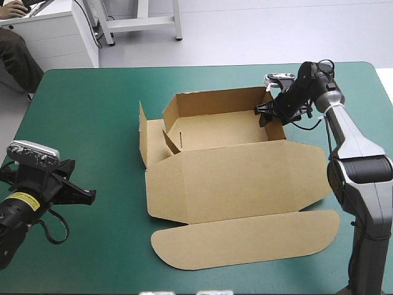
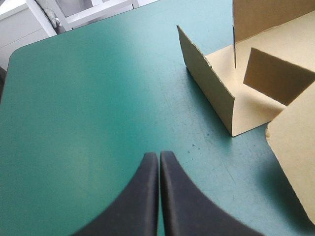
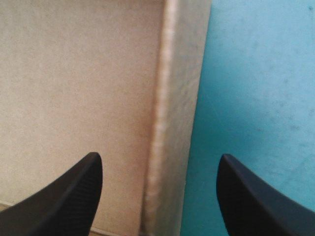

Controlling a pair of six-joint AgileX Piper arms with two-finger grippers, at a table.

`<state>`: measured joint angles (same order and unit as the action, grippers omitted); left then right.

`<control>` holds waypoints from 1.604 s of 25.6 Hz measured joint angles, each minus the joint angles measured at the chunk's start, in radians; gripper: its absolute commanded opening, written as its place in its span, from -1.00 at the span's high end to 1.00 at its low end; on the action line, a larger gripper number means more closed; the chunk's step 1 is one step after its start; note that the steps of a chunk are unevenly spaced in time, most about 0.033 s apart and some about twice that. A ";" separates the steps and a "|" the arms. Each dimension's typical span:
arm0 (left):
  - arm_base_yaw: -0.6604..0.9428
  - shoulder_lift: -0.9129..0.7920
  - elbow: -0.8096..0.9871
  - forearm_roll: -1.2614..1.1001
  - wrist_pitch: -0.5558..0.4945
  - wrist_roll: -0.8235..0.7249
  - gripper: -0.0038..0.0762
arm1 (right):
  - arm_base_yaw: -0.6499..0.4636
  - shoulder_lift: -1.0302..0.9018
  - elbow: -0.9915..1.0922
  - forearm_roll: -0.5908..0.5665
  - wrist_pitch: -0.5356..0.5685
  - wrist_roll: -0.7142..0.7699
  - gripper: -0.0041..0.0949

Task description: Fold the box

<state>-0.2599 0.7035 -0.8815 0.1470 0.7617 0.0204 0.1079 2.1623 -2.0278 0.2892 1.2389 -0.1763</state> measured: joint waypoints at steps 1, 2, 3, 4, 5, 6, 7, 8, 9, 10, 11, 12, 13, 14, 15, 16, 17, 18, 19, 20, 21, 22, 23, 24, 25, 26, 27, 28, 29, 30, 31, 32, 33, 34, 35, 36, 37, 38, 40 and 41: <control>0.000 0.000 0.000 0.000 0.001 0.000 0.92 | 0.000 0.001 0.000 0.003 0.000 0.000 -0.13; 0.000 0.000 0.000 0.000 0.002 0.000 0.92 | 0.000 0.001 0.000 0.005 -0.001 0.000 -0.02; 0.000 0.000 0.000 0.000 0.002 0.000 0.92 | 0.000 0.001 0.000 0.004 -0.001 0.000 0.08; 0.000 0.000 0.000 0.000 0.002 0.000 0.92 | 0.000 0.001 0.000 0.006 -0.001 0.000 0.27; 0.000 0.000 0.000 0.000 0.002 0.000 0.92 | 0.000 0.001 0.000 0.008 -0.001 0.000 0.42; 0.000 0.000 0.000 0.000 0.002 0.000 0.92 | 0.000 0.001 0.000 0.009 -0.001 0.000 0.61; 0.000 0.000 0.000 0.000 0.002 0.000 0.92 | 0.000 0.001 0.000 0.011 -0.001 0.000 0.79; 0.000 0.000 0.000 0.000 0.002 0.000 0.92 | 0.000 0.001 0.000 0.009 -0.002 -0.001 0.93; 0.000 0.000 0.000 0.000 0.002 0.000 0.92 | 0.000 0.001 0.000 0.007 -0.004 -0.002 0.95; 0.000 0.000 0.000 0.000 0.002 0.000 0.92 | 0.000 0.001 0.000 0.004 -0.007 -0.005 0.95; 0.000 0.000 0.000 0.000 0.002 0.000 0.92 | 0.000 0.001 0.000 -0.004 -0.008 -0.010 0.96; 0.000 0.000 0.000 0.000 0.002 0.000 0.92 | 0.000 0.001 0.000 -0.005 -0.008 -0.016 0.96; 0.000 0.000 0.000 0.000 0.002 0.000 0.92 | 0.000 0.001 0.000 -0.003 -0.007 -0.021 0.96; 0.000 0.000 0.000 0.000 0.002 0.000 0.92 | 0.000 0.001 0.000 0.003 -0.007 -0.027 0.96; 0.000 0.000 0.000 0.000 0.002 0.000 0.92 | -0.001 0.001 -0.001 0.009 -0.004 -0.033 0.96; 0.000 0.000 0.000 0.000 0.002 0.000 0.92 | -0.003 0.001 -0.003 0.023 -0.004 -0.036 0.96; 0.000 0.000 0.000 0.000 0.002 0.000 0.92 | -0.006 -0.001 -0.004 0.033 -0.004 -0.037 0.96; 0.000 0.000 0.000 0.001 0.002 0.000 0.92 | -0.010 -0.005 -0.004 0.042 -0.004 -0.037 0.96; 0.000 0.000 0.000 0.002 0.002 0.000 0.92 | -0.015 -0.016 -0.004 0.048 -0.006 -0.037 0.96; 0.000 0.000 0.000 0.002 0.002 0.000 0.92 | -0.019 -0.025 -0.004 0.048 -0.006 -0.037 0.96; 0.000 0.000 0.000 0.002 0.001 0.000 0.92 | -0.023 -0.038 -0.004 0.048 -0.006 -0.039 0.96; 0.000 0.000 0.000 0.002 0.001 0.000 0.92 | -0.028 -0.057 -0.004 0.048 -0.006 -0.042 0.96; 0.000 0.000 0.000 0.002 0.001 0.000 0.92 | -0.032 -0.080 -0.004 0.048 -0.006 -0.045 0.96; 0.000 0.000 0.000 0.002 0.001 0.000 0.92 | -0.034 -0.105 -0.004 0.044 -0.006 -0.047 0.96; 0.000 0.000 0.000 0.003 0.001 0.000 0.92 | -0.035 -0.130 -0.004 0.038 -0.006 -0.048 0.96; 0.000 0.000 0.000 0.004 0.001 0.000 0.92 | -0.035 -0.157 -0.004 0.033 -0.005 -0.049 0.96; 0.000 0.000 0.000 0.004 0.001 0.000 0.92 | -0.035 -0.184 -0.004 0.026 -0.003 -0.050 0.96; 0.000 0.000 0.000 0.004 0.001 0.000 0.92 | -0.035 -0.206 -0.004 0.022 0.000 -0.050 0.96; 0.000 0.000 0.000 0.004 0.001 0.000 0.92 | -0.035 -0.262 -0.004 0.015 0.002 -0.051 0.96; 0.000 0.000 0.000 0.004 0.001 0.000 0.92 | -0.035 -0.285 -0.004 0.011 0.004 -0.052 0.96; 0.000 0.000 0.000 0.004 0.001 0.000 0.92 | -0.035 -0.342 -0.004 0.005 0.004 -0.052 0.96; 0.000 0.000 0.000 0.004 0.001 0.000 0.92 | -0.035 -0.373 -0.004 0.000 0.004 -0.052 0.96; 0.000 0.000 0.000 0.005 0.001 0.000 0.92 | -0.035 -0.435 -0.004 -0.019 0.005 -0.052 0.96; 0.000 0.000 0.000 0.005 0.001 0.000 0.92 | -0.035 -0.460 -0.004 -0.028 0.005 -0.053 0.96; 0.000 0.000 0.000 0.005 0.001 0.000 0.92 | -0.035 -0.525 -0.004 -0.053 0.005 -0.054 0.96; 0.000 0.000 0.000 0.005 0.001 -0.001 0.92 | -0.035 -0.551 -0.004 -0.062 0.005 -0.054 0.96; 0.000 0.000 0.000 0.005 0.001 -0.002 0.92 | -0.035 -0.616 -0.004 -0.075 0.005 -0.054 0.96; 0.000 0.000 0.000 0.005 0.002 -0.002 0.92 | -0.035 -0.668 -0.004 -0.083 0.006 -0.054 0.96; 0.000 0.000 0.000 0.005 0.006 -0.007 0.92 | -0.035 -0.760 0.012 -0.092 0.006 -0.056 0.96; 0.000 0.000 0.000 0.005 0.009 -0.009 0.92 | -0.035 -0.812 0.042 -0.093 0.006 -0.059 0.96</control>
<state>-0.2599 0.7035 -0.8815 0.1522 0.7709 0.0110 0.0731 1.3503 -1.9860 0.1963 1.2453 -0.2352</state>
